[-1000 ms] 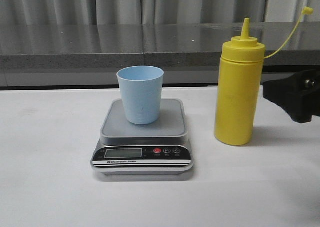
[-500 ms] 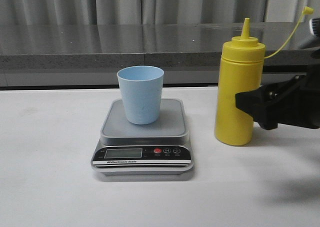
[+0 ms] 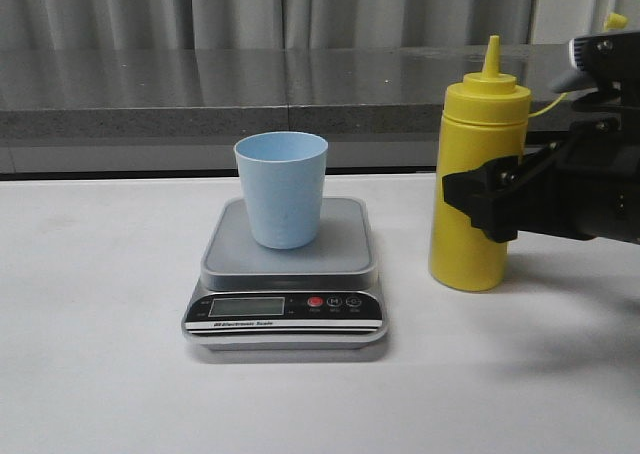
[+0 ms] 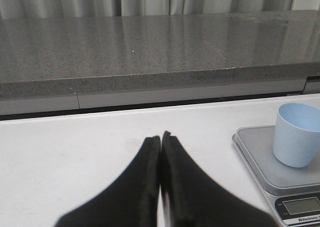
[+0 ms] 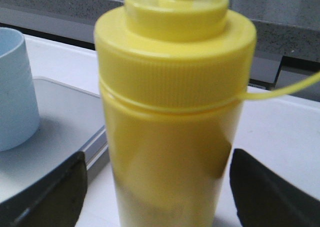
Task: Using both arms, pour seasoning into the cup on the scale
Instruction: 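Move the right gripper to the yellow bottle and grasp its body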
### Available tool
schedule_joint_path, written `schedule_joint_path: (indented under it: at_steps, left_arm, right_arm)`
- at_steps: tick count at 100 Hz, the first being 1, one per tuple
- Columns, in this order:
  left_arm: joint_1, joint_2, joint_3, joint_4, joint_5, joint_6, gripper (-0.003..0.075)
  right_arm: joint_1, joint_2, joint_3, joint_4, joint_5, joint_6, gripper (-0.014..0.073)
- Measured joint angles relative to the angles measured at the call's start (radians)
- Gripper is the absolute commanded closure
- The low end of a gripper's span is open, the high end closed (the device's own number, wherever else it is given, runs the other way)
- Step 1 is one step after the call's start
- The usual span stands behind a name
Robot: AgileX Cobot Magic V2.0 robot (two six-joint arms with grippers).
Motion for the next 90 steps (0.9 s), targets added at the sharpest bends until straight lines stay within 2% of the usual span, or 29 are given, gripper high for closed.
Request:
schedule_joint_path:
  at_steps: [73,83,90]
  left_arm:
    - [0.000,0.000,0.000,0.000,0.000,0.000,0.0740]
    - [0.000,0.000,0.000,0.000,0.000,0.000,0.0740]
    - [0.000,0.000,0.000,0.000,0.000,0.000,0.0740]
  right_arm:
    - [0.000,0.094,-0.109,-0.003,-0.002,0.001,0.0016]
    - [0.000,0.094,-0.109,-0.003,-0.002,0.001,0.0074]
    - [0.000,0.094,-0.109,-0.003,-0.002,0.001,0.0156]
